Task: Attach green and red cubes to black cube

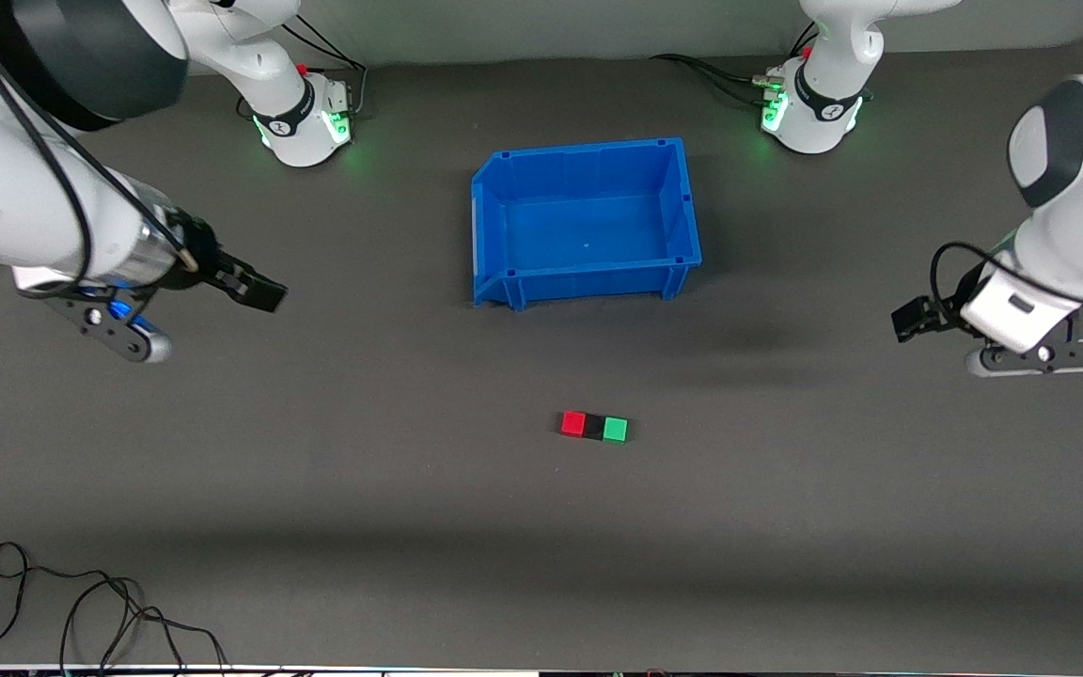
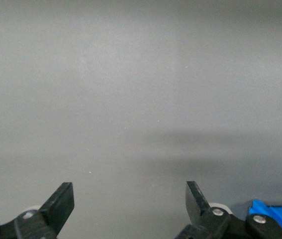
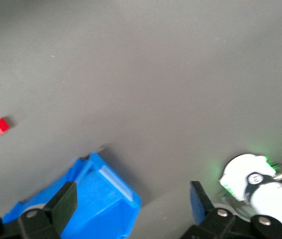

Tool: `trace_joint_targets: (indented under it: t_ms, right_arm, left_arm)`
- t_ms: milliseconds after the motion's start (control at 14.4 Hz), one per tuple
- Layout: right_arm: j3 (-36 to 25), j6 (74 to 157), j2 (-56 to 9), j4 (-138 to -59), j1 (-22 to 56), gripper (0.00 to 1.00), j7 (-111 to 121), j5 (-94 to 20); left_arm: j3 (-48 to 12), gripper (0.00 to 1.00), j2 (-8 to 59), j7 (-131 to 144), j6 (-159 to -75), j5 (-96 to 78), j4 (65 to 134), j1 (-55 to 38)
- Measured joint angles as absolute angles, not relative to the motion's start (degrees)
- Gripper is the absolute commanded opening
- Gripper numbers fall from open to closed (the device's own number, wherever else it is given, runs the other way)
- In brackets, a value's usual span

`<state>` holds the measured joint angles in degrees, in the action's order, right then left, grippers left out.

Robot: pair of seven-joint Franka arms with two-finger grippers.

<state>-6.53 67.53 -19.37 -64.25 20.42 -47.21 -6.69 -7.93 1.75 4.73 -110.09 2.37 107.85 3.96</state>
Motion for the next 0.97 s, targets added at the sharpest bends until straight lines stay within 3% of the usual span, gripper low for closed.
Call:
trace_joint_targets:
  t_ms: [623,831,970]
  right_arm:
    - [-15.9,69.3,-16.0,-69.3,19.9,0.99,-18.5,-6.4]
    - [-14.9,74.4,-11.6,-76.1,16.8,0.99,-15.6,-6.4]
    - [-10.6,77.6,-7.9,-80.9,12.2,0.99,-14.0,-6.3]
  left_arm:
    - [-7.6,1.00,-3.6,2.5,-108.8,2.2,112.0,5.5]
    - [-7.7,1.00,-3.7,2.2,-108.8,2.2,111.8,5.7]
    - [-7.7,1.00,-3.7,2.1,-108.7,2.2,111.6,5.8]
